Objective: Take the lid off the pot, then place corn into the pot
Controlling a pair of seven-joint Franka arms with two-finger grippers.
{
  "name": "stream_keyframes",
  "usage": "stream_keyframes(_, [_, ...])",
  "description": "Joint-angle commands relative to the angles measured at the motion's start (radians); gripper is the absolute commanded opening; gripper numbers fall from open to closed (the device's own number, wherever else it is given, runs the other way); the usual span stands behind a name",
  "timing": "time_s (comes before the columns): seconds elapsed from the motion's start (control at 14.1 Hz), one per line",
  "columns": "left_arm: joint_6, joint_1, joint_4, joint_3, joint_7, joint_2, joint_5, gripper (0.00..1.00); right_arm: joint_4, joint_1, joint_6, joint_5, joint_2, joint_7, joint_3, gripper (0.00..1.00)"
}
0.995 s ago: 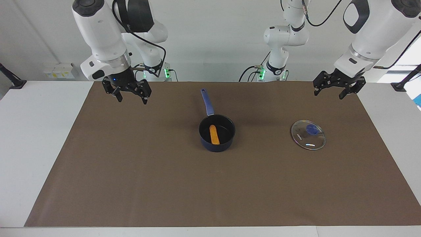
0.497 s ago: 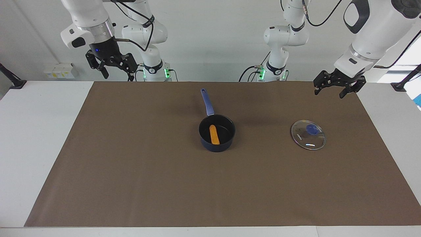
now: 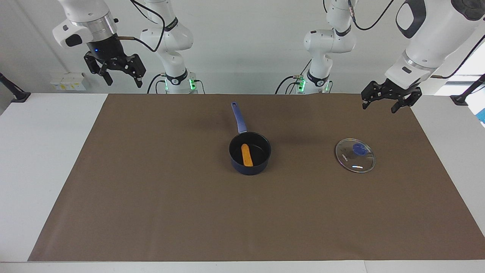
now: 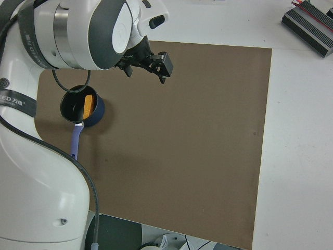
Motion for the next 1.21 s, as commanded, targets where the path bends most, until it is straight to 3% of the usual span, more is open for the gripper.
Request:
stream_keyframes(0.0, [-0.007,0.004,0.016,-0.002,0.007,0.002,0.009,1.0,0.025,-0.014,-0.05,0.025,-0.003,-0.042,-0.002,1.0])
stream_keyframes(1.14, [0.001,0.005,0.01,-0.002,0.004,0.0,0.008,1.0,0.013,-0.016,-0.049,0.012,-0.015,-0.062,-0.008,1.0])
